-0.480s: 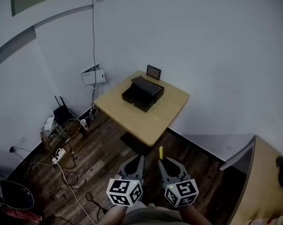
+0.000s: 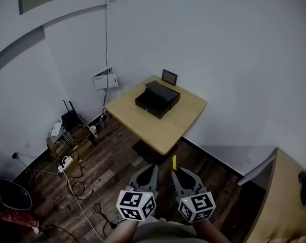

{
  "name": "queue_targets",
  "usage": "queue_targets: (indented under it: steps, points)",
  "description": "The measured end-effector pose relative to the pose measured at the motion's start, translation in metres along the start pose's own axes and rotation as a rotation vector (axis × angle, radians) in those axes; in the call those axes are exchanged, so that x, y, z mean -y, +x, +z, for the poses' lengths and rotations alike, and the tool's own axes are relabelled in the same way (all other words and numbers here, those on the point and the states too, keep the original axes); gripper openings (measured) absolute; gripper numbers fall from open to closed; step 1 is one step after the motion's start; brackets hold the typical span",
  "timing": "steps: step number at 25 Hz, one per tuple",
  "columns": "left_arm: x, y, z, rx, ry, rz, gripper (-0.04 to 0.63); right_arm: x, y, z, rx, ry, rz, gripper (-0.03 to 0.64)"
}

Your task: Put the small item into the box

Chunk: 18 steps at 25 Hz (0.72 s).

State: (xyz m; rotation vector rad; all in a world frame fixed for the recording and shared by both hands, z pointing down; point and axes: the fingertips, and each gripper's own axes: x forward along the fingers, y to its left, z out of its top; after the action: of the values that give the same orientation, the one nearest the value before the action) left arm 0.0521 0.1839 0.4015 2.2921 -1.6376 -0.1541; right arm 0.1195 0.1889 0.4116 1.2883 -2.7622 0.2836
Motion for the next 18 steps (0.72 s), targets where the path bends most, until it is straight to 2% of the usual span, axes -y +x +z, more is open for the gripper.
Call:
queue_targets:
  steps: [12,18]
  points:
    - [0.011,-0.001,-0.016,-0.010,0.043,0.046,0.003,0.009,-0.011,-0.007,0.010,0.026,0.037,0.052]
    - [0.003,0.004,-0.015,-0.028,0.021,0.065,0.003,0.013,-0.002,-0.009,0.001,0.046,0.051,0.052]
